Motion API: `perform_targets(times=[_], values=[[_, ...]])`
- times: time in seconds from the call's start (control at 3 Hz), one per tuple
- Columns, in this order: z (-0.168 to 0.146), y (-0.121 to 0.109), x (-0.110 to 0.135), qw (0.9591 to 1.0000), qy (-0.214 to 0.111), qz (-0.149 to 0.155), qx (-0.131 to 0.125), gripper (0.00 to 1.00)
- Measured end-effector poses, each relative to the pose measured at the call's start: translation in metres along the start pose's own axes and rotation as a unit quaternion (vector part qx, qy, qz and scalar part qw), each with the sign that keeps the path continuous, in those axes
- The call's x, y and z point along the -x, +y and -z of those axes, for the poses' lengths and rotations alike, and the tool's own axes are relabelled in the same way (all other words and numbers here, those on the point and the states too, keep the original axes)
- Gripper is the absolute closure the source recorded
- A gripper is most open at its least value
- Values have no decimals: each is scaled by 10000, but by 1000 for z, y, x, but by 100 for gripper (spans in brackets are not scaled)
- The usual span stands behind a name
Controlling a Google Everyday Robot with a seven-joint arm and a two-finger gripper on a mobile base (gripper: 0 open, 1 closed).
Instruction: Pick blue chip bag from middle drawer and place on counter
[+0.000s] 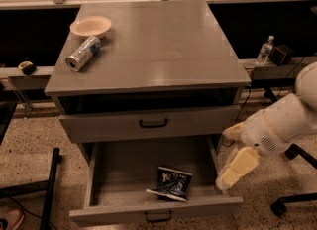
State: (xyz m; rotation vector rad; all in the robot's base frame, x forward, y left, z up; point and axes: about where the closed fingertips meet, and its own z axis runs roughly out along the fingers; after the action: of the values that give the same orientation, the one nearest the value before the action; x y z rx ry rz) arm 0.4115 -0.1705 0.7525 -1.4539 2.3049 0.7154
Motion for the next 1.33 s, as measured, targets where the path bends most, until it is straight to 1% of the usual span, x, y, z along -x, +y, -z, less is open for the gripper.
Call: perform_targets(times=[0.33,0.67,1.0,1.33], values=[[-65,7,-2,9993,-282,3,243,0],[-121,6,-12,9983,-548,111,161,0],[-122,-6,-7,9979,-630,104,-84,0],[-136,-16,-23,9986,-509,30,-145,0]])
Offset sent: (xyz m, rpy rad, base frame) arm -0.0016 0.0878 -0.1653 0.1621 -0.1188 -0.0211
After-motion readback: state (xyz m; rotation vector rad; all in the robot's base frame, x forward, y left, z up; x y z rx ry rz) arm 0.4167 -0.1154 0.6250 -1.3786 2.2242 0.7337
